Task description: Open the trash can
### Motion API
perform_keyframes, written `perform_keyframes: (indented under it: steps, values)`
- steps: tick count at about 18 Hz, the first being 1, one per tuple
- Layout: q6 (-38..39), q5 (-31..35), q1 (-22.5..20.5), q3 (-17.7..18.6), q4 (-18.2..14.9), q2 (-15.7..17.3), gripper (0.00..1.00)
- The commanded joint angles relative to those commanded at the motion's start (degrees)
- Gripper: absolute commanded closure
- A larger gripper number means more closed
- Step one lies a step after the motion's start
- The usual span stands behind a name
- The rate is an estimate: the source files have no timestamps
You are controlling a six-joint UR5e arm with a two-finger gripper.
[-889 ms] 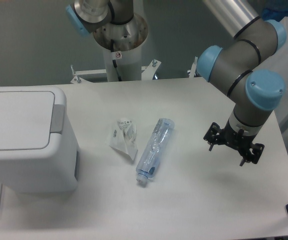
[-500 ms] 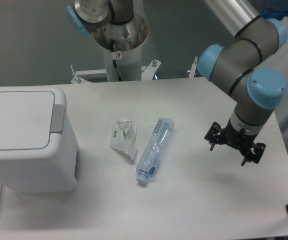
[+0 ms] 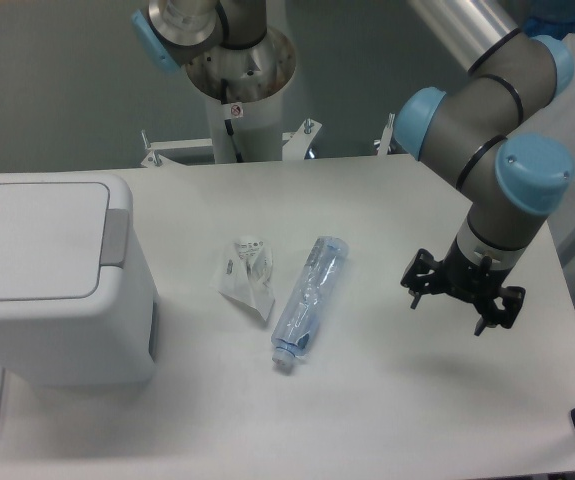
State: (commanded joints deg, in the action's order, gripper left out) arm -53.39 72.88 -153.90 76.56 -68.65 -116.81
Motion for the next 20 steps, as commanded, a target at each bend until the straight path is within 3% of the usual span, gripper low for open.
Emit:
perform_keyframes:
  steps: [2,6,11,14,20]
  values:
    - [4.6,-1.9,0.5,-0.4,1.3,0.8,0.0]
    - [6.8,-7.8,1.9,-1.5,1.2,3.8,0.0]
    - [11.4,-13.6,6.2,2.4,0.8,9.5,0.0]
    - [13.5,-15.5,9.7,2.8,0.7,12.2,0.0]
    - [16.2,-22.7,11.8,7.9,1.0,18.1,0.0]
